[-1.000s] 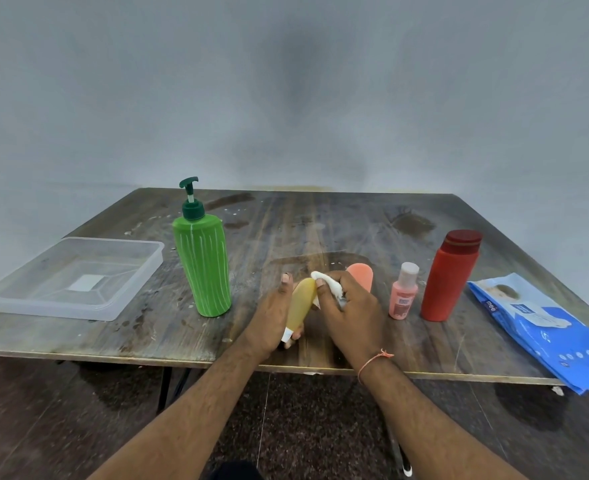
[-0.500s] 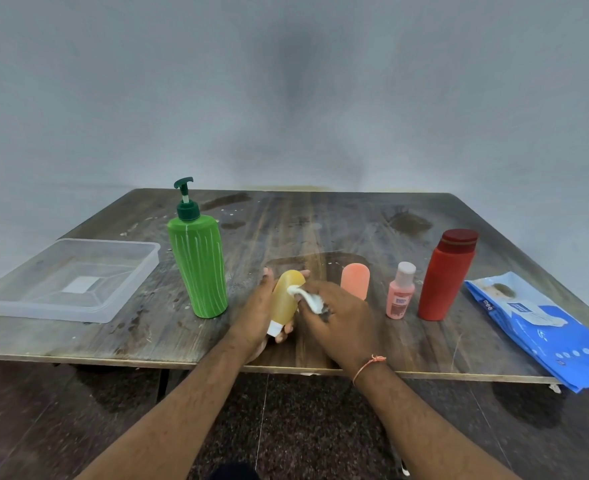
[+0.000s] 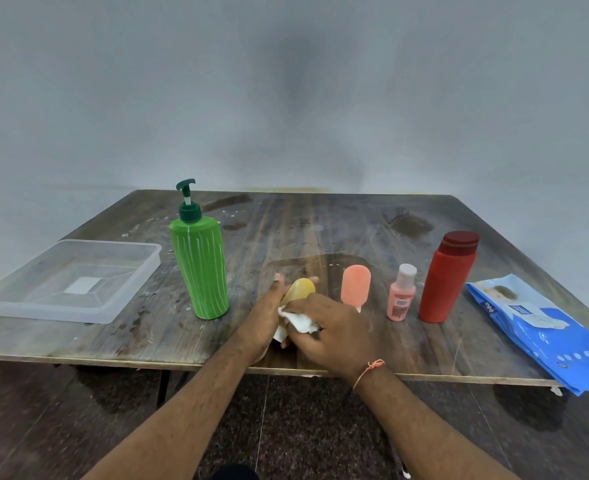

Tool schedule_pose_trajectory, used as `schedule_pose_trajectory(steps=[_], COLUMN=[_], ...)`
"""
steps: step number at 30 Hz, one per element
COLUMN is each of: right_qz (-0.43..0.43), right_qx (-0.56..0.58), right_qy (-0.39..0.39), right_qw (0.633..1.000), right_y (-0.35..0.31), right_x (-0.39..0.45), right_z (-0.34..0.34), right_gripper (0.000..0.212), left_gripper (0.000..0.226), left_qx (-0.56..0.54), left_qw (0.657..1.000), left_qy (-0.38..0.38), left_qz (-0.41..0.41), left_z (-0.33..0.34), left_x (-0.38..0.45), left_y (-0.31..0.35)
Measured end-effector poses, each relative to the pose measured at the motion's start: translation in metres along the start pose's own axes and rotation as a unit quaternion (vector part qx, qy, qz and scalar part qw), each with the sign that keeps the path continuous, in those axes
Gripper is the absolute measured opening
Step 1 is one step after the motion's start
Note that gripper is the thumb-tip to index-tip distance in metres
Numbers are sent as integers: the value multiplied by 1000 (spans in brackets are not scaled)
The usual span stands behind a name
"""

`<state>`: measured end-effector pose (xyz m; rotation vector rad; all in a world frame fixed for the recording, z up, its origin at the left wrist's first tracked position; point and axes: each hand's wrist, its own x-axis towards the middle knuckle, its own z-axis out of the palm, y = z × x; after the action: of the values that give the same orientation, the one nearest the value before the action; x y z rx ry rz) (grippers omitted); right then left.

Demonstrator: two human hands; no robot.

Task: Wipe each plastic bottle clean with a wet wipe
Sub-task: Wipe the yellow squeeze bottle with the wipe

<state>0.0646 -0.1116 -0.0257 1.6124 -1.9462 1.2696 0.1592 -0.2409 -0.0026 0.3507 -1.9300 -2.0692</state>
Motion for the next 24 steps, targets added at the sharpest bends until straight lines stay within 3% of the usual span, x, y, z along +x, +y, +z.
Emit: schedule_pose_trajectory(steps=[3,7,13,19,24], right_qz=[13,100,111,40,71], right_qx=[-42,-39,10,21,22], right_qy=[38,107,83,27,79], right_qw=[998,988,990,999,994], right_y=[0,1,3,-2,3], right_x=[0,7,8,3,5], right_z=[0,-6,-5,-5,-3], right_gripper=[21,21,19,16,16], left_gripper=[67,58,56,51,49], left_qx=[8,7,-6,-93,-88], left_qw=[1000,999,999,994,993], left_qy=[4,41,49,59,76], left_qz=[6,5,-6,1,-21], left_z=[1,-1,-4,-4,-5], left_x=[0,2,3,1,3], left_y=[0,-1,-3,-1,0])
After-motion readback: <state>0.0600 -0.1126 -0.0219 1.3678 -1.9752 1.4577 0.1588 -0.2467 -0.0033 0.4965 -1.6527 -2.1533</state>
